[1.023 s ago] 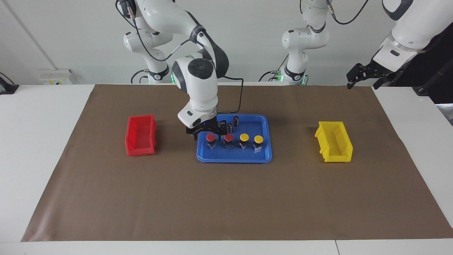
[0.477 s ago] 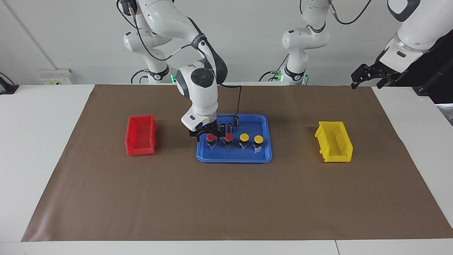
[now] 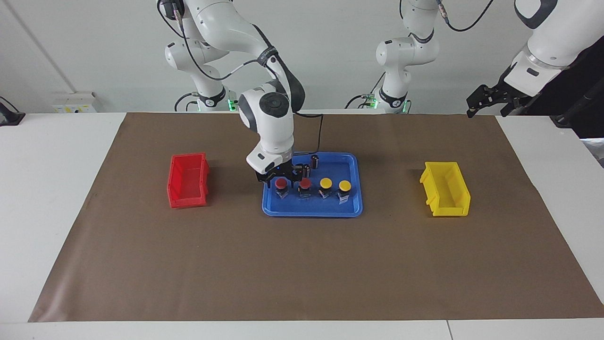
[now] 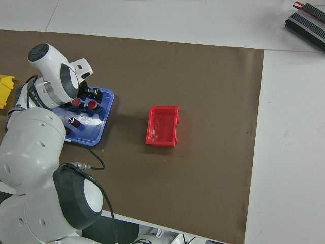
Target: Sort red and yellow buttons by color
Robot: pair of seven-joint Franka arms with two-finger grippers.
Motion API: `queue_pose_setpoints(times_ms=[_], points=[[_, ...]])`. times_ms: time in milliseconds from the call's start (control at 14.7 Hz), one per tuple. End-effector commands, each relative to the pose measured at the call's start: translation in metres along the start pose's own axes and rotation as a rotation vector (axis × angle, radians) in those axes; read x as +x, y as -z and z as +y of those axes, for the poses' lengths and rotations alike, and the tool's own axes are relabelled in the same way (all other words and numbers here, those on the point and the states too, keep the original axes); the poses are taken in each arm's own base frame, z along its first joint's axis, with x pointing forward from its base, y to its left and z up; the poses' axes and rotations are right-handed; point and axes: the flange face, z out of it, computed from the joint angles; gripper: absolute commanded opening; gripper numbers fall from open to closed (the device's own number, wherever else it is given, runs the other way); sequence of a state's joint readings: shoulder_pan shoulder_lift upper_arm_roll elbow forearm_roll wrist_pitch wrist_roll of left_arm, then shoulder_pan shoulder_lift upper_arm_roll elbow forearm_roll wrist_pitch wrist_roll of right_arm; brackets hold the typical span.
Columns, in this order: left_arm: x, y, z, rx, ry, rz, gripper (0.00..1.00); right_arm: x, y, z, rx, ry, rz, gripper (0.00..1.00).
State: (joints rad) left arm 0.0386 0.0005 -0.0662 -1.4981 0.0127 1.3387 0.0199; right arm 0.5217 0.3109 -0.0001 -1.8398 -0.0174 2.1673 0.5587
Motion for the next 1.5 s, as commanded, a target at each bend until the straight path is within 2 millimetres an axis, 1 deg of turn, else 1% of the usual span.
queue_pose_setpoints(times_ms=[0, 205, 273, 409, 614, 750, 818, 886, 955, 1023, 1091, 1159, 1227, 1295, 1364, 1432], points=[[-0.006, -0.002, 0.002, 0.014, 0.026, 0.016, 1.00, -0.012, -0.003, -0.001, 0.011, -0.004, 0.002, 0.75], [-0.006, -0.002, 0.001, 0.014, 0.027, 0.017, 1.00, -0.013, -0.004, 0.000, 0.011, 0.000, 0.001, 0.74], [-0.006, -0.002, 0.002, 0.014, 0.026, 0.017, 1.00, -0.014, -0.004, 0.000, 0.010, 0.001, 0.000, 0.72], [-0.005, -0.002, 0.002, 0.014, 0.035, 0.026, 1.00, -0.015, -0.006, 0.001, 0.008, 0.001, -0.003, 0.64], [-0.005, -0.004, 0.000, 0.014, 0.041, 0.034, 1.00, -0.015, -0.006, 0.001, 0.006, 0.003, -0.007, 0.40], [-0.004, -0.003, 0.002, 0.015, 0.041, 0.048, 1.00, -0.014, -0.005, 0.002, 0.005, 0.001, -0.008, 0.27], [0.000, -0.008, 0.005, 0.015, 0.060, 0.073, 1.00, -0.013, -0.003, 0.002, 0.006, 0.000, -0.007, 0.22], [0.000, -0.015, 0.011, 0.013, 0.085, 0.105, 1.00, -0.010, 0.000, 0.003, 0.005, -0.002, -0.007, 0.21], [0.001, -0.032, 0.037, 0.009, 0.099, 0.129, 0.99, -0.005, 0.010, 0.004, 0.003, -0.001, -0.007, 0.21], [0.003, -0.052, 0.071, 0.006, 0.129, 0.149, 0.98, 0.003, 0.026, 0.008, -0.002, 0.000, -0.015, 0.21], [0.005, -0.066, 0.104, -0.004, 0.177, 0.173, 0.97, 0.020, 0.053, 0.025, -0.008, -0.004, -0.024, 0.21], [0.007, -0.076, 0.137, -0.014, 0.211, 0.188, 0.93, 0.034, 0.079, 0.046, -0.014, 0.003, -0.040, 0.21], [0.010, -0.087, 0.163, -0.022, 0.239, 0.191, 0.89, 0.043, 0.107, 0.070, -0.005, 0.015, -0.046, 0.21], [0.014, -0.098, 0.184, -0.028, 0.255, 0.194, 0.84, 0.047, 0.128, 0.097, 0.030, 0.027, -0.053, 0.21], [0.020, -0.115, 0.203, -0.029, 0.259, 0.185, 0.83, 0.049, 0.143, 0.127, 0.057, 0.035, -0.053, 0.21], [0.026, -0.139, 0.233, -0.029, 0.266, 0.172, 0.83, 0.045, 0.148, 0.163, 0.055, 0.053, -0.076, 0.22]])
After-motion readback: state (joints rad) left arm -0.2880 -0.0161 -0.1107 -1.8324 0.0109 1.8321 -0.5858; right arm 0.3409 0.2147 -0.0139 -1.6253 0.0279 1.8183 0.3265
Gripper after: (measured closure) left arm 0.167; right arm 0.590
